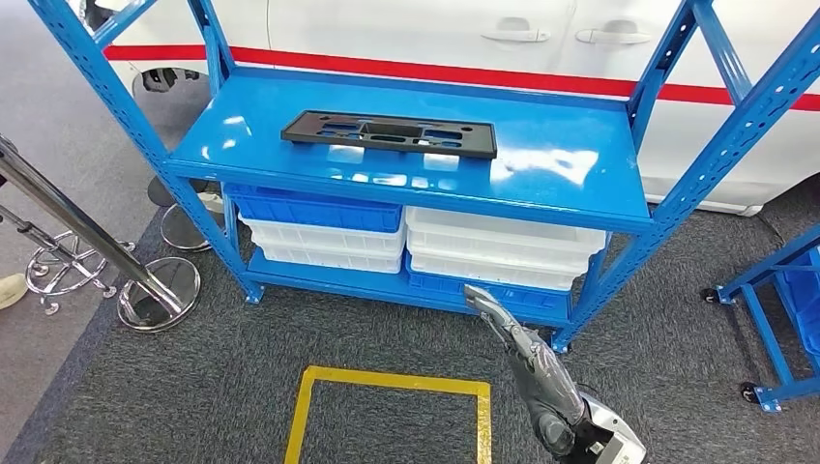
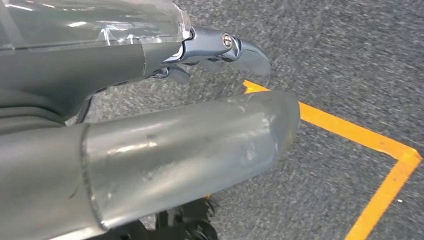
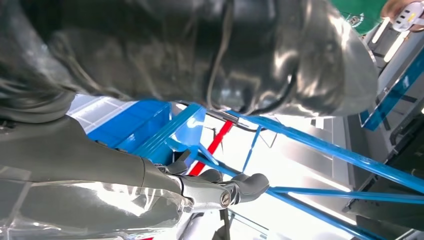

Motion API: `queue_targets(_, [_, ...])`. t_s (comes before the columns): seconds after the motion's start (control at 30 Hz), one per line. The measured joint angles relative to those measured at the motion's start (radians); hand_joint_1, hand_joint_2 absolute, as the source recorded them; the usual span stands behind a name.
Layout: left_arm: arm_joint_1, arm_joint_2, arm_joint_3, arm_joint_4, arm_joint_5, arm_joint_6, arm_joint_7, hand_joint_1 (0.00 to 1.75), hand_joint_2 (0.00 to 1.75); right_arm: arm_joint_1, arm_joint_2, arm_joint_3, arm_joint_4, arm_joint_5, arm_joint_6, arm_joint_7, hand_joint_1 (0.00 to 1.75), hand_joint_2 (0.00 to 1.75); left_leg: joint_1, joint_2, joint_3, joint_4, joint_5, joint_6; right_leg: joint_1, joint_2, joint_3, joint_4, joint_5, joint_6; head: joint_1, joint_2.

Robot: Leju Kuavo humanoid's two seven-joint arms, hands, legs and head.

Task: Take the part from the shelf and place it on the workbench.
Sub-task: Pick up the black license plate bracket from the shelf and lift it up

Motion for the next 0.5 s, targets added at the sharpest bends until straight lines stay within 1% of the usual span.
queue_targets(0.03, [-0.001, 0.000, 0.000, 0.000, 0.000, -0.002, -0.001, 0.00, 0.00, 0.001, 0.001, -0.002, 0.001, -0.001, 0.001, 0.000, 0.00, 0.00, -0.002, 0.000, 0.011, -0.025, 0.003, 0.004, 0.002, 0.000, 0.000, 0.001, -0.002, 0.005, 0.000, 0.000])
queue_targets(0.07, [0.000, 0.000, 0.000, 0.000, -0.001, -0.004, -0.001, 0.00, 0.00, 0.003, 0.002, -0.003, 0.002, -0.001, 0.003, 0.000, 0.00, 0.00, -0.005, -0.001, 0.013, -0.028, -0.002, 0.008, 0.003, 0.000, 0.000, 0.000, -0.002, 0.011, 0.000, 0.000])
queue_targets(0.13, [0.001, 0.000, 0.000, 0.000, 0.000, -0.008, -0.002, 0.00, 0.00, 0.005, 0.004, -0.003, 0.003, 0.001, 0.010, 0.000, 0.00, 0.00, -0.003, -0.002, 0.014, -0.034, 0.001, 0.021, 0.002, 0.000, 0.001, -0.001, -0.003, 0.022, 0.000, 0.000])
queue_targets(0.17, [0.001, 0.001, 0.001, 0.000, 0.001, -0.011, -0.002, 0.00, 0.00, 0.006, 0.005, -0.003, 0.004, 0.004, 0.014, 0.001, 0.00, 0.00, -0.002, -0.002, 0.016, -0.039, 0.003, 0.028, 0.001, 0.000, -0.002, 0.009, -0.011, 0.027, 0.000, 0.000])
queue_targets(0.2, [0.001, 0.000, 0.001, 0.000, 0.001, -0.013, -0.002, 0.00, 0.00, 0.006, 0.006, -0.003, 0.004, 0.009, 0.018, 0.002, 0.00, 0.00, 0.000, -0.002, 0.018, -0.044, 0.006, 0.035, 0.000, 0.000, -0.015, 0.036, -0.029, 0.030, 0.000, 0.000])
queue_targets(0.23, [0.000, 0.000, 0.001, 0.000, 0.001, -0.016, -0.002, 0.00, 0.00, 0.007, 0.006, -0.003, 0.007, 0.015, 0.021, 0.004, 0.00, 0.00, 0.000, -0.002, 0.020, -0.047, 0.007, 0.041, -0.002, 0.001, -0.039, 0.085, -0.057, 0.033, 0.000, 0.000])
queue_targets(0.3, [0.000, 0.001, 0.001, 0.000, 0.001, -0.019, -0.003, 0.00, 0.00, 0.009, 0.006, -0.001, 0.014, 0.030, 0.024, 0.009, 0.00, 0.00, -0.003, -0.002, 0.020, -0.047, 0.005, 0.047, -0.002, 0.001, -0.110, 0.220, -0.116, 0.037, 0.000, 0.000])
queue_targets(0.33, [0.000, 0.001, 0.001, 0.000, 0.000, -0.019, -0.004, 0.00, 0.00, 0.011, 0.007, 0.000, 0.020, 0.034, 0.024, 0.010, 0.00, 0.00, -0.005, -0.002, 0.020, -0.047, 0.004, 0.049, -0.002, 0.001, -0.139, 0.270, -0.128, 0.037, 0.000, 0.000])
queue_targets(0.37, [0.001, 0.001, 0.001, 0.000, 0.000, -0.020, -0.005, 0.00, 0.00, 0.012, 0.008, 0.001, 0.024, 0.036, 0.022, 0.010, 0.00, 0.00, -0.007, -0.002, 0.022, -0.046, 0.002, 0.050, -0.002, 0.001, -0.151, 0.285, -0.119, 0.037, 0.000, 0.000])
queue_targets(0.4, [0.001, 0.001, 0.001, 0.000, -0.001, -0.020, -0.007, 0.00, 0.00, 0.013, 0.008, 0.002, 0.029, 0.037, 0.020, 0.011, 0.00, 0.00, -0.009, -0.004, 0.026, -0.046, 0.000, 0.050, -0.001, 0.001, -0.143, 0.259, -0.090, 0.034, 0.000, 0.000])
queue_targets(0.43, [0.001, 0.001, 0.002, 0.000, -0.002, -0.021, -0.007, 0.00, 0.00, 0.013, 0.009, 0.002, 0.032, 0.036, 0.017, 0.011, 0.00, 0.00, -0.010, -0.005, 0.030, -0.045, -0.003, 0.050, 0.000, 0.001, -0.118, 0.199, -0.048, 0.029, 0.000, 0.000])
queue_targets(0.47, [0.001, 0.000, 0.002, 0.000, -0.004, -0.021, -0.008, 0.00, 0.00, 0.013, 0.010, 0.003, 0.035, 0.036, 0.014, 0.011, 0.00, 0.00, -0.011, -0.006, 0.035, -0.045, -0.006, 0.048, 0.002, 0.002, -0.086, 0.129, -0.013, 0.022, 0.000, 0.000])
queue_targets(0.5, [0.001, 0.000, 0.002, 0.000, -0.004, -0.021, -0.009, 0.00, 0.00, 0.014, 0.011, 0.003, 0.037, 0.035, 0.012, 0.010, 0.00, 0.00, -0.013, -0.008, 0.037, -0.043, -0.010, 0.045, 0.005, 0.001, -0.057, 0.067, 0.012, 0.016, 0.000, 0.000])
